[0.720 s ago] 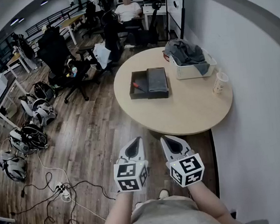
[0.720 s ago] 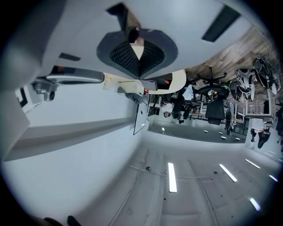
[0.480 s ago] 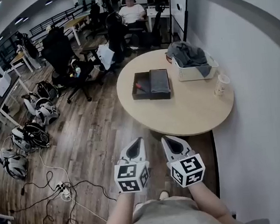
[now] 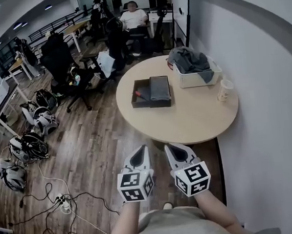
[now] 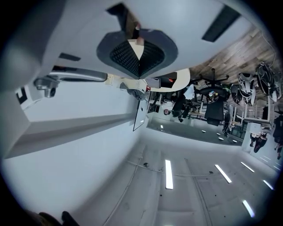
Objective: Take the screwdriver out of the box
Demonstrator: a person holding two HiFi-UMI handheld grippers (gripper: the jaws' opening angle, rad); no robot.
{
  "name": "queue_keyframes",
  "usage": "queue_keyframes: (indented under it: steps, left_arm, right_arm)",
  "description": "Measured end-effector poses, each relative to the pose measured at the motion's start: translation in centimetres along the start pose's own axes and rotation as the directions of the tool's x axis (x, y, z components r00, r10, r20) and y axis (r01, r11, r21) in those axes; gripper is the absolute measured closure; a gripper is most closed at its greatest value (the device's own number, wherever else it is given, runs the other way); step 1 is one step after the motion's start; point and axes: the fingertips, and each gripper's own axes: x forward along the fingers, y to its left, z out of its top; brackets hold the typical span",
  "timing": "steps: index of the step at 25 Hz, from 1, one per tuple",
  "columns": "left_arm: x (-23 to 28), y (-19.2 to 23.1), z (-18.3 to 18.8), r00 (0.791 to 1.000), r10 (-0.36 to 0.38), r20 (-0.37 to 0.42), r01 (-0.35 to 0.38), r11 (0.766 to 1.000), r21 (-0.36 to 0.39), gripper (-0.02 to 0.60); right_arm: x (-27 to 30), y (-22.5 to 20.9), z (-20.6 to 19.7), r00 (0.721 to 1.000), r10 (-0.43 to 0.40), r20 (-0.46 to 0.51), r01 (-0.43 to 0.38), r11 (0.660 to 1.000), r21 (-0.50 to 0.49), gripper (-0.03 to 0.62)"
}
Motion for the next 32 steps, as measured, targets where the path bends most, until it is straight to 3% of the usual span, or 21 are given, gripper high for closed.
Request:
queue_keyframes:
  steps: [19,32]
  left_arm:
    - [0.1,-1.5,-0.3,1.0,0.007,0.003,-0.007,1.0,0.029,0.578]
    - [2.3,2.4,-1.3,0.997,0.067,-0.037,-0.068,0.998,-0.013,0.578]
  right_arm:
    - [-0.6,-0.7,0.1,0.999,0.018,0.041,-0.02,0.998,0.053,0.594]
    - [3.4,-1.0,-0.9,0.996,0.085,0.004,-0.085,0.993,0.083,0.594]
